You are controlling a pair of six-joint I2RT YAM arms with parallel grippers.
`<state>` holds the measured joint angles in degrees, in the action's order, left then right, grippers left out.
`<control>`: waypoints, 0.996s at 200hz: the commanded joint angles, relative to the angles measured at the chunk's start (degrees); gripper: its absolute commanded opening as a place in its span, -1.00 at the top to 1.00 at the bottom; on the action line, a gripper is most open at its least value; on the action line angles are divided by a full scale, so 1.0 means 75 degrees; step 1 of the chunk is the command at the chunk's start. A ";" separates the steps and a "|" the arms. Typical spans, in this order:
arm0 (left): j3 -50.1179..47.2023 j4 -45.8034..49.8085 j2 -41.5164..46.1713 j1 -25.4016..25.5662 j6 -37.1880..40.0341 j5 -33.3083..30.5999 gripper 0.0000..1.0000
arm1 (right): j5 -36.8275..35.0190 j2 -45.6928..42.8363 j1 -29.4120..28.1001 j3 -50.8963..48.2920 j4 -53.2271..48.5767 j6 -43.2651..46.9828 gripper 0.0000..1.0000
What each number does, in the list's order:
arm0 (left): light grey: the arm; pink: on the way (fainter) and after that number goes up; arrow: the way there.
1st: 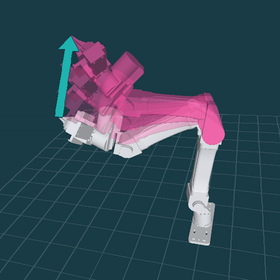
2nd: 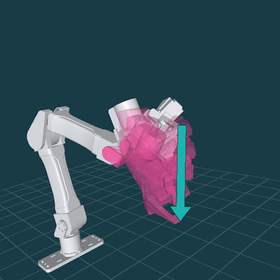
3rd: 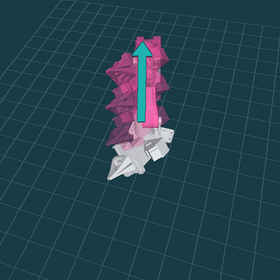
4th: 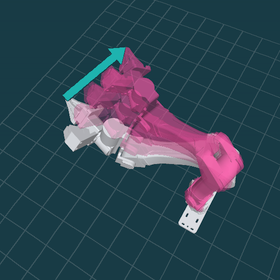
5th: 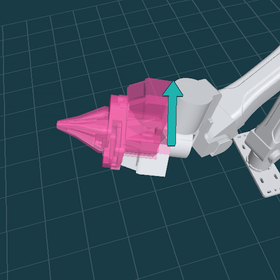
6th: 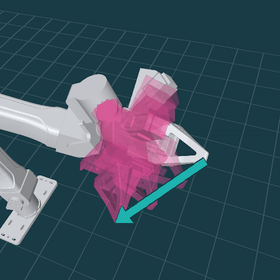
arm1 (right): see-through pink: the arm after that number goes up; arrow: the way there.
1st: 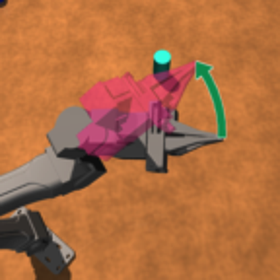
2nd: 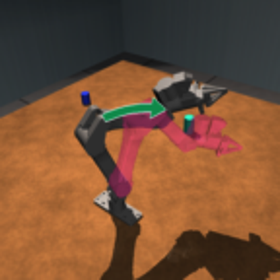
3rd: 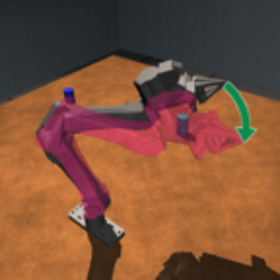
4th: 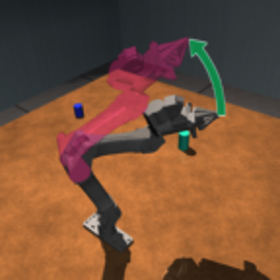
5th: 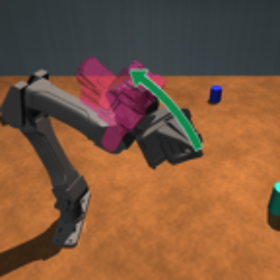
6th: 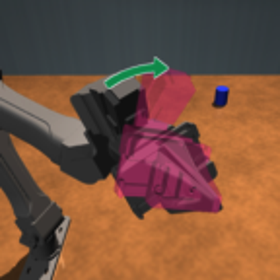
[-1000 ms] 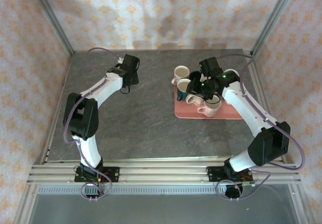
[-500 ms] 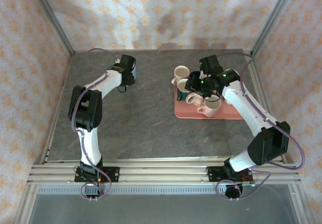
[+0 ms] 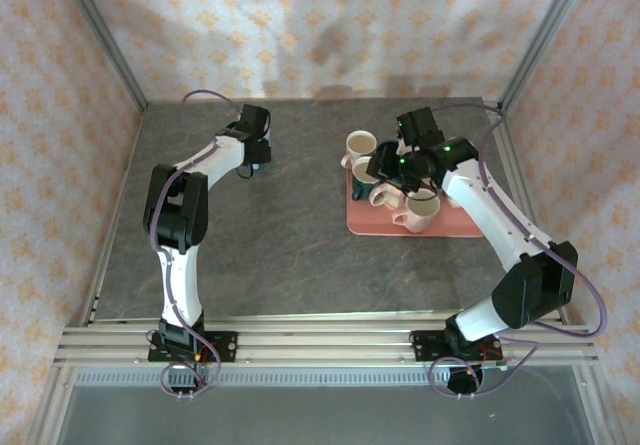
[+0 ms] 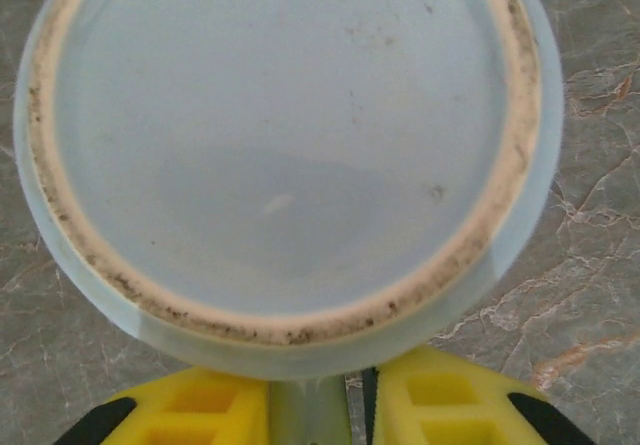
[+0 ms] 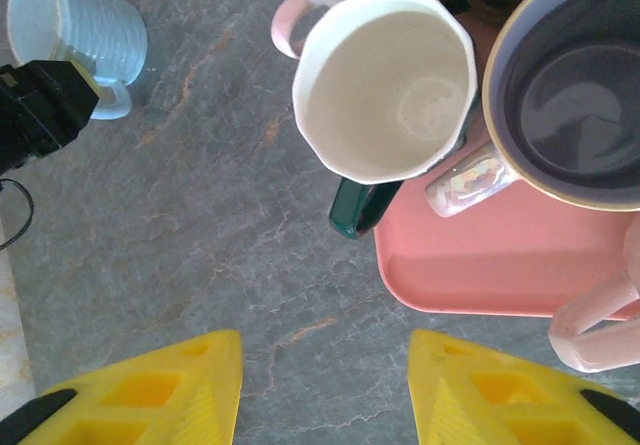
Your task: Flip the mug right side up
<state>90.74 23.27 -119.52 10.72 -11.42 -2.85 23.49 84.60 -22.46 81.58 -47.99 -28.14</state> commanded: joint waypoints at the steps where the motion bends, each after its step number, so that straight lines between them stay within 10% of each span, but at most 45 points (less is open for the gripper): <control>1: 0.0204 -0.0166 -0.0049 -0.0125 0.0232 0.0124 0.75 | 0.0002 -0.0097 -0.0020 0.0308 -0.0112 -0.0114 0.03; 72: 0.0341 0.0690 0.0702 -0.0154 -0.0188 0.0993 1.00 | 0.0782 -0.0579 -0.0093 -0.0570 0.1059 -0.1184 0.07; 199: -0.1848 0.0432 0.4988 -0.0074 -0.5627 0.3605 1.00 | -0.0749 0.0149 -0.3224 -0.2001 0.7092 -0.9336 0.05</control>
<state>80.12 33.63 -88.27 9.74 -40.95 20.60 25.21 84.23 -43.83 68.18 -8.08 -83.64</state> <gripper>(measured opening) 0.084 0.474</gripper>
